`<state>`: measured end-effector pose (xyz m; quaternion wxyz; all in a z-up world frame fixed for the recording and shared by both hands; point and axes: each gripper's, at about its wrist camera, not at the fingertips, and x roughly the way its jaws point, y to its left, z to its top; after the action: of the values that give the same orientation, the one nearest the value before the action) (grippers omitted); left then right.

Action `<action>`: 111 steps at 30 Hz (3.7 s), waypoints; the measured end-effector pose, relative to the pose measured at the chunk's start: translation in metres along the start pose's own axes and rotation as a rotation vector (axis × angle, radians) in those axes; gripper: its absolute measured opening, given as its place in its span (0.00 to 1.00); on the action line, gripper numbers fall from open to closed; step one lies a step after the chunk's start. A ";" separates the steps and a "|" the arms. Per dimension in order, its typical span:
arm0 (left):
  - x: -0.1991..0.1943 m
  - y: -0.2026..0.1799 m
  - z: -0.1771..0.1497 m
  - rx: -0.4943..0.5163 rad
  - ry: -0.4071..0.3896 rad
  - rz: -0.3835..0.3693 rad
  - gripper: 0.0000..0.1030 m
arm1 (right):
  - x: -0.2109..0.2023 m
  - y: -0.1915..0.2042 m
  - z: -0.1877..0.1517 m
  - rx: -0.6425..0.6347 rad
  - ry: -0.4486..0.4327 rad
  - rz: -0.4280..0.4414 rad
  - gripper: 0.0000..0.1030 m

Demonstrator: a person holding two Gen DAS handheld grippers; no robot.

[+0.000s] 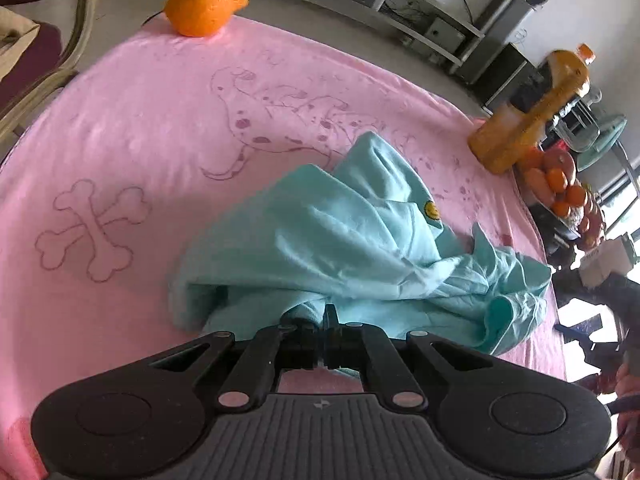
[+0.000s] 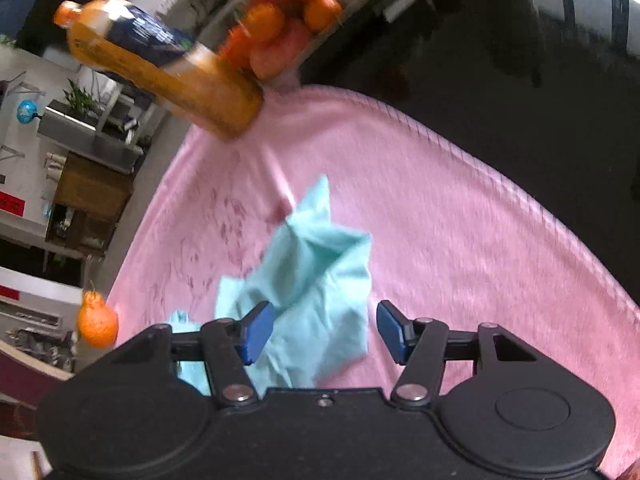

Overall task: Fold clothes
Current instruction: 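Close the left gripper on a shirt edge while the right gripper grasps another edge, then lift the shirt with both grippers and shake it out above the towel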

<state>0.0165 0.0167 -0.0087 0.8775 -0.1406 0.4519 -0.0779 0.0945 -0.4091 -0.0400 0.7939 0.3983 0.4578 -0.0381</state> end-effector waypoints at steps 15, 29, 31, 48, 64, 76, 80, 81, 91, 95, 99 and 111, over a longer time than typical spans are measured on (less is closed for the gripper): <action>0.015 0.001 -0.006 0.028 0.034 0.037 0.03 | 0.050 0.039 -0.017 0.012 0.097 -0.150 0.32; 0.012 0.009 -0.015 -0.017 0.073 0.034 0.06 | -0.024 -0.023 -0.060 -0.083 0.035 -0.094 0.05; 0.012 0.010 -0.016 -0.024 0.075 0.034 0.07 | -0.027 -0.036 -0.055 -0.037 0.043 -0.048 0.07; 0.032 0.021 -0.020 -0.107 0.121 -0.013 0.04 | 0.004 -0.035 -0.046 -0.066 0.031 0.039 0.13; -0.131 0.012 0.135 -0.266 -0.123 -0.348 0.00 | -0.138 0.096 0.017 -0.016 -0.204 0.419 0.03; -0.336 0.037 0.074 -0.263 -0.580 -0.638 0.00 | -0.333 0.116 -0.043 -0.184 -0.487 0.686 0.03; -0.378 0.039 0.059 -0.261 -0.622 -0.602 0.00 | -0.371 0.118 -0.069 -0.248 -0.544 0.763 0.03; -0.386 0.039 0.054 -0.256 -0.639 -0.597 0.00 | -0.378 0.119 -0.075 -0.266 -0.549 0.775 0.03; -0.356 0.022 0.082 -0.202 -0.647 -0.402 0.00 | -0.357 0.147 -0.060 -0.337 -0.522 0.709 0.03; -0.257 0.022 0.151 -0.237 -0.435 -0.155 0.00 | -0.262 0.179 -0.019 -0.291 -0.367 0.515 0.03; -0.236 0.021 0.198 -0.256 -0.464 -0.113 0.00 | -0.180 0.217 0.021 -0.263 -0.270 0.331 0.03; -0.252 0.016 0.124 -0.133 -0.626 -0.147 0.00 | -0.191 0.208 0.014 -0.387 -0.392 0.437 0.03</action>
<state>-0.0281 0.1199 0.2497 0.9547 -0.2470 0.1529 -0.0646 0.0817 -0.3351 0.2325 0.9168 0.3142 0.1995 0.1444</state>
